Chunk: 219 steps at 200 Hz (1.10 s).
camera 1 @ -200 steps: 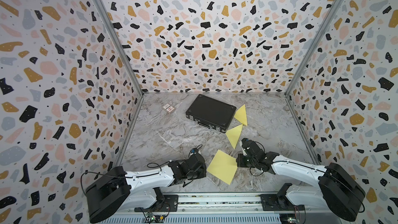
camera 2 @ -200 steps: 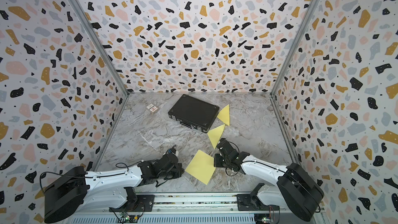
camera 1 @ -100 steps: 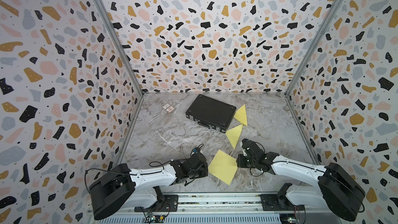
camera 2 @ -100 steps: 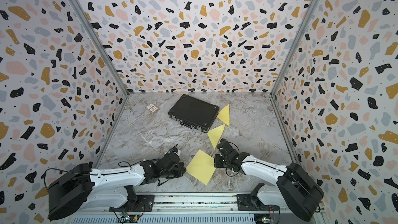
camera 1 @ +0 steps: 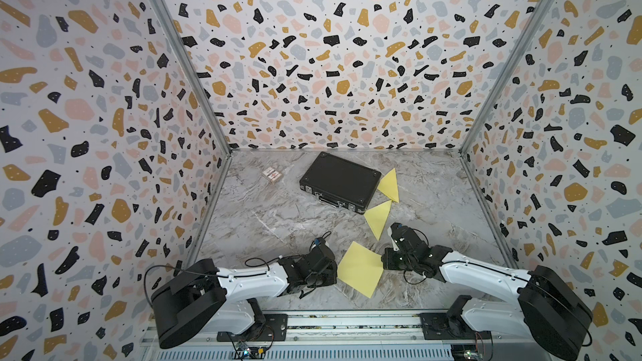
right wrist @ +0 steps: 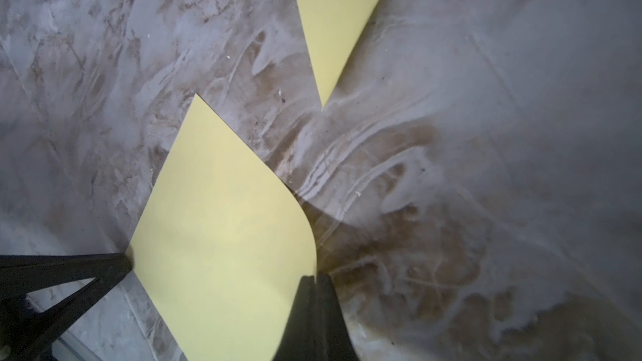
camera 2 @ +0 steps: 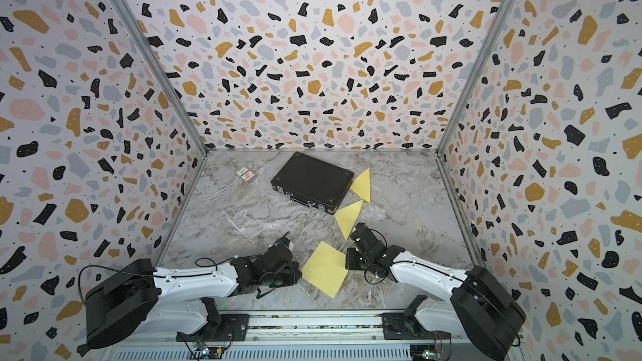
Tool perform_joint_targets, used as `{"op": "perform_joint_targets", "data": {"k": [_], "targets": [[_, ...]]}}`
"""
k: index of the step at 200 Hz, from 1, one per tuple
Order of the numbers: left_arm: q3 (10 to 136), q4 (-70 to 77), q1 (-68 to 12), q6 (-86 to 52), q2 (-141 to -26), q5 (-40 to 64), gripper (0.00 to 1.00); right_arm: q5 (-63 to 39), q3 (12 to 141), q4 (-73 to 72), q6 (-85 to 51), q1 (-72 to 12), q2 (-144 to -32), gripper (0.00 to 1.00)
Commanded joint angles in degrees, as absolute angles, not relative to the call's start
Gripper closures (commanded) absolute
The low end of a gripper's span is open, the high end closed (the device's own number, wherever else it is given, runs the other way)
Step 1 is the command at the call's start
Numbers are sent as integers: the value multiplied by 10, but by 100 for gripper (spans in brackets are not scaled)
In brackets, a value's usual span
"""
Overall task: Fold the square paper diagonally
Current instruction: Fold the paper at the center of the board.
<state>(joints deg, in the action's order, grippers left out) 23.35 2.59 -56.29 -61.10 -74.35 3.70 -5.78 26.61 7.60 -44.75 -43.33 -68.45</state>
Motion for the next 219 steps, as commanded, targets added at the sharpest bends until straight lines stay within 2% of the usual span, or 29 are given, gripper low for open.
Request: {"op": "perform_joint_targets", "data": {"k": [1,96,219], "targets": [[211,31,-559,-613,-758,34,100,-60,282,103,-449,-432,-666,100],[198,30,-559,-615,-773,30,100,-116,315,75,-467,-467,-634,100],[189,37,-559,-623,-783,33,100,-123,343,-58,-525,-526,-745,100]]}}
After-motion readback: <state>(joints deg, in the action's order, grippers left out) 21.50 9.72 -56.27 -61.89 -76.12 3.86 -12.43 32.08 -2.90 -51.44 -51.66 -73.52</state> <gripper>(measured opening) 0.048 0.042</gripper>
